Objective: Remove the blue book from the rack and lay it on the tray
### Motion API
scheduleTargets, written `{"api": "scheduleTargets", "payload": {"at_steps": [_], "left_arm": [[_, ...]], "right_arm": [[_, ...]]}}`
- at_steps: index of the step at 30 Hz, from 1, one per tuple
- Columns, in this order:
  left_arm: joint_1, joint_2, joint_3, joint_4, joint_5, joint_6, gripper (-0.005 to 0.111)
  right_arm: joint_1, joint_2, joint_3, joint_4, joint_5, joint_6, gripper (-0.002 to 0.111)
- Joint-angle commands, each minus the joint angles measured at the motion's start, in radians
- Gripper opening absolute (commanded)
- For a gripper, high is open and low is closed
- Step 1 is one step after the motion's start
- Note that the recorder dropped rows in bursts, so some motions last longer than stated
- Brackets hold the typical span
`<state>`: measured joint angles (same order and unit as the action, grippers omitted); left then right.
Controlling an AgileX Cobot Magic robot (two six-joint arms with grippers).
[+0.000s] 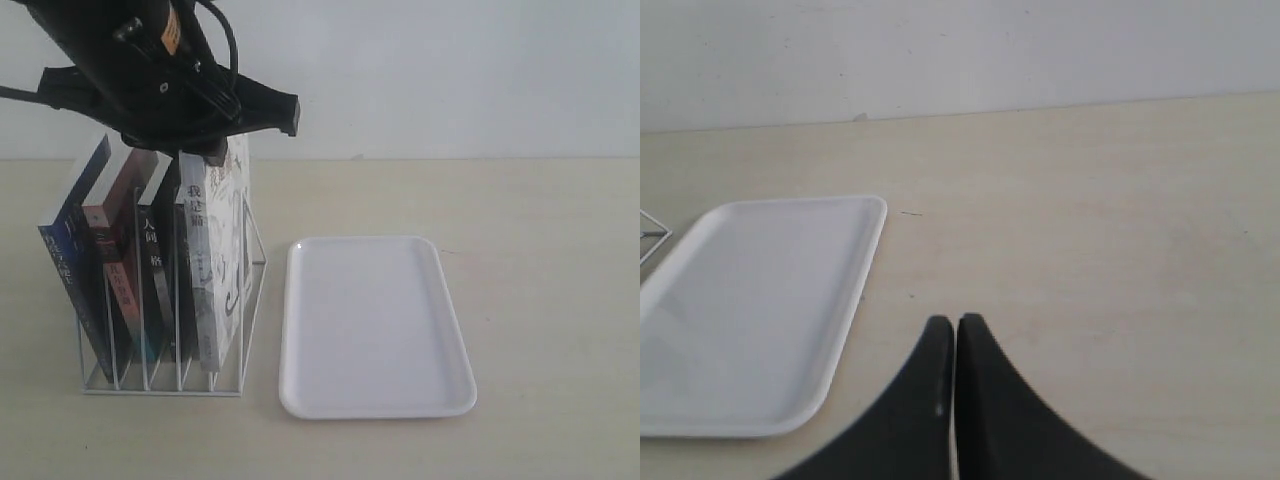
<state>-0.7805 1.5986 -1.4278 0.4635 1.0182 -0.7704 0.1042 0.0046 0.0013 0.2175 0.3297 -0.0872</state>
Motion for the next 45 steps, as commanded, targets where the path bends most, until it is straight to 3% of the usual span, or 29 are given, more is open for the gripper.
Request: {"api": "scheduleTargets", "payload": {"at_steps": [1,23,33,45], "left_arm": [[0.002,-0.015,0.009,0.071,-0.032,-0.027,0.004],[0.002,-0.015,0.061,0.050,-0.029,-0.023,0.005],[0.002,-0.015,0.061,0.052,-0.048,-0.023,0.050],[0.002,-0.017,0.061,0.028,-0.042,0.009,0.051]], "right_arm": [[-0.003,-0.005,-0.001,-0.004,-0.008,0.000,0.000],[-0.003,-0.005,-0.001,-0.004,-0.008,0.000,0.000],[-0.003,-0.005,-0.001,-0.004,-0.008,0.000,0.000],[-0.003,-0.005,-0.001,-0.004,-0.004,0.000,0.000]]}}
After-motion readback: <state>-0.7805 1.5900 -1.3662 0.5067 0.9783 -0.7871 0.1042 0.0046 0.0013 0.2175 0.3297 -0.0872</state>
